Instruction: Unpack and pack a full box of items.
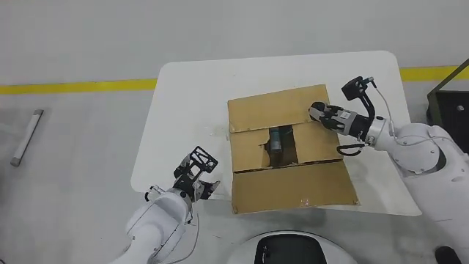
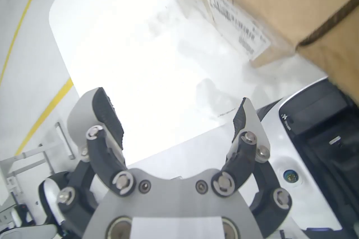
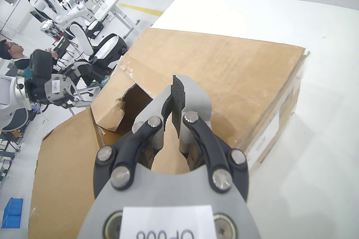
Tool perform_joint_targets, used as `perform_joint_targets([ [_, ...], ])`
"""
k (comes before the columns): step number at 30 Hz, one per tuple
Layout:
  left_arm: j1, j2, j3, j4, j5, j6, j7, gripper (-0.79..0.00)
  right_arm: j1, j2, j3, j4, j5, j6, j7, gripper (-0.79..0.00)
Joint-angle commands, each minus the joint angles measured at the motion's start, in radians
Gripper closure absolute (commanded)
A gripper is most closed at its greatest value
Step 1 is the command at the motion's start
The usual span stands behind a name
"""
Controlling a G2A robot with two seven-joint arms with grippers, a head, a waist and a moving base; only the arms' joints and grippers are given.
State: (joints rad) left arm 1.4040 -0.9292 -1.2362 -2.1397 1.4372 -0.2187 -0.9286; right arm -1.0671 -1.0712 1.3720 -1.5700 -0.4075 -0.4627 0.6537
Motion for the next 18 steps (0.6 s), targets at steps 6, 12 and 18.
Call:
perform_joint_targets([
  [6, 0.099, 0.008, -0.02, -0.042, 0.026, -0.102, 0.111, -0.785, 0.009, 0.001, -0.013, 0.014, 0.002, -0.003, 0.001, 0.0],
  [12, 0.078, 0.004, -0.004, -0.077, -0.013, -0.181, 0.189, -0.785, 0.022, 0.001, -0.026, 0.024, 0.001, 0.0, 0.002, 0.0],
  [18, 0.021, -0.008, 0.025, -0.067, -0.027, -0.165, 0.206, -0.785, 0.018, 0.005, -0.021, 0.007, -0.008, 0.004, 0.006, 0.0],
])
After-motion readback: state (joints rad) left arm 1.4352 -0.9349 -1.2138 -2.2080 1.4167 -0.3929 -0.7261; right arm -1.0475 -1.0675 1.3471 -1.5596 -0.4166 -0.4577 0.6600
